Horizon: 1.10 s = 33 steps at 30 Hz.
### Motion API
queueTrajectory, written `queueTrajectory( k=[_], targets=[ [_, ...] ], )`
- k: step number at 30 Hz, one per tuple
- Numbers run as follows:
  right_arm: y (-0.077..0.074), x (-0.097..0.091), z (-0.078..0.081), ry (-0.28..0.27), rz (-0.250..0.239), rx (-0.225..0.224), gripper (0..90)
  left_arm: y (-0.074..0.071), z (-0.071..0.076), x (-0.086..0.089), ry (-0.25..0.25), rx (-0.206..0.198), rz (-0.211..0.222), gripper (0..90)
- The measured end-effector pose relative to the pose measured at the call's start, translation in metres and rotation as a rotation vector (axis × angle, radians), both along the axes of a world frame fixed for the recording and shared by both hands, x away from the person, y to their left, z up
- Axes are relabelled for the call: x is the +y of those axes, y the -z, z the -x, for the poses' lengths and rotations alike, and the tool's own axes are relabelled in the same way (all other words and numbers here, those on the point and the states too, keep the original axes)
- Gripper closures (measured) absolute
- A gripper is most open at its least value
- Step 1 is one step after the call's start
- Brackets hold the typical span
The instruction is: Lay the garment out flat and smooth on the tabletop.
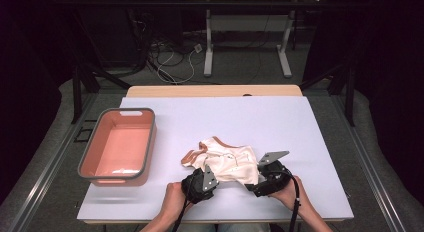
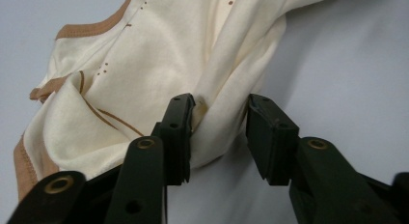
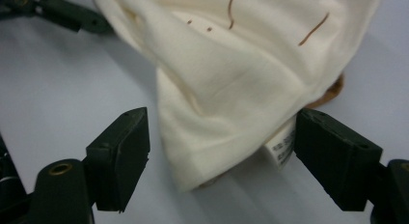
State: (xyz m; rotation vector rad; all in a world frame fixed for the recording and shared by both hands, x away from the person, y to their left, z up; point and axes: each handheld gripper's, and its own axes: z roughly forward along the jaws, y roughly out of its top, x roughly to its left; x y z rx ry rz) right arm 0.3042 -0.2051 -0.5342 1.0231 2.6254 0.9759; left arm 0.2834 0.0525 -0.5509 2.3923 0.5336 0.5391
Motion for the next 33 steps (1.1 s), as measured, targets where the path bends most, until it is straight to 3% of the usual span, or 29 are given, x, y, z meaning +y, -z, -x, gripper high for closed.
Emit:
queueTrajectory(
  k=[3,5,6,7,12,16,19,22,26,29,33],
  targets=[
    [0.004,0.002,0.004,-0.013,0.031,-0.009,28.7,0.004,-0.003,0.0,-0.003,0.009,0.0,72.1],
    [0.006,0.005,0.005,-0.025,0.057,-0.011,46.3,0.005,-0.004,0.0,-0.006,0.015,0.011,77.3],
    [0.007,0.007,0.005,-0.019,0.056,-0.007,49.0,0.005,-0.004,0.001,-0.003,0.015,0.011,78.5],
    [0.009,0.008,0.006,-0.03,0.063,-0.013,59.5,0.005,-0.005,0.001,-0.004,0.015,0.017,79.2],
    [0.007,0.01,0.007,-0.022,0.07,-0.053,84.4,0.002,-0.006,0.005,-0.002,0.015,0.033,81.5],
    [-0.002,0.002,0.004,0.012,-0.012,-0.071,86.2,-0.008,-0.008,0.014,0.001,0.009,0.069,81.9],
    [-0.015,-0.009,0.002,0.064,-0.107,-0.103,86.5,-0.015,-0.009,0.021,0.009,0.012,0.112,82.0],
    [-0.023,-0.015,0.0,0.1,-0.157,-0.139,86.5,-0.021,-0.01,0.028,0.021,0.014,0.149,82.0],
    [-0.024,-0.015,-0.006,0.122,-0.153,-0.17,86.5,-0.025,-0.013,0.032,0.031,0.023,0.159,81.9],
    [-0.022,-0.012,-0.01,0.129,-0.129,-0.193,86.3,-0.023,-0.016,0.034,0.029,0.042,0.144,81.5],
    [-0.016,-0.007,-0.016,0.137,-0.095,-0.188,86.0,-0.021,-0.017,0.031,0.034,0.063,0.11,76.5]
  ],
)
